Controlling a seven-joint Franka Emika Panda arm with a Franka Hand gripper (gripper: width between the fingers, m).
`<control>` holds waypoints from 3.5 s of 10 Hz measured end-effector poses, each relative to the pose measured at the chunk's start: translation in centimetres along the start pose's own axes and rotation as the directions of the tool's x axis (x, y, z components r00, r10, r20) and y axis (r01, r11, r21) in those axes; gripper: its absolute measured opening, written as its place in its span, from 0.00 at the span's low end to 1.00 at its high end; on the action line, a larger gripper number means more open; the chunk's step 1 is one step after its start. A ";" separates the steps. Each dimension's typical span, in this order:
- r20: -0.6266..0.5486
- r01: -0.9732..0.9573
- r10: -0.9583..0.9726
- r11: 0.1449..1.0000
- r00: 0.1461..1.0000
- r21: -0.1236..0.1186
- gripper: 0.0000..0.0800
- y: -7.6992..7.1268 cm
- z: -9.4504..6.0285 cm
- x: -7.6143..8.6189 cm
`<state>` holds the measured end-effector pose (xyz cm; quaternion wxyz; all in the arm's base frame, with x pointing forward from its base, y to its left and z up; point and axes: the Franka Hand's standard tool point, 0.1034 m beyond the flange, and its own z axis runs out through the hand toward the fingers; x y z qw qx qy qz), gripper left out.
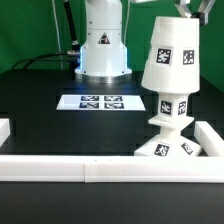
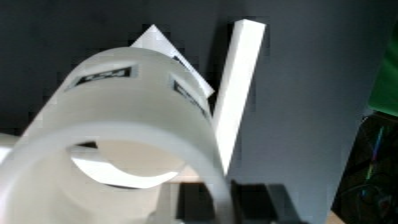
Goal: Assemble lamp
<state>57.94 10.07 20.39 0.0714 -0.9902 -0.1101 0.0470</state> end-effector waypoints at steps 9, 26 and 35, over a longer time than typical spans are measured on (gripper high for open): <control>-0.006 -0.009 0.009 1.000 1.000 -0.006 0.06 -0.4 3.0 -0.1; 0.008 -0.103 0.104 0.992 0.995 -0.071 0.87 -1.8 3.3 -1.9; 0.012 -0.105 0.106 0.992 0.994 -0.072 0.87 -1.7 3.5 -1.9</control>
Offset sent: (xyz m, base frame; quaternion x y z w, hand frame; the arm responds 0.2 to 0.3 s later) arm 0.0000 0.0000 0.0000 0.0000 0.0000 0.0000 1.0000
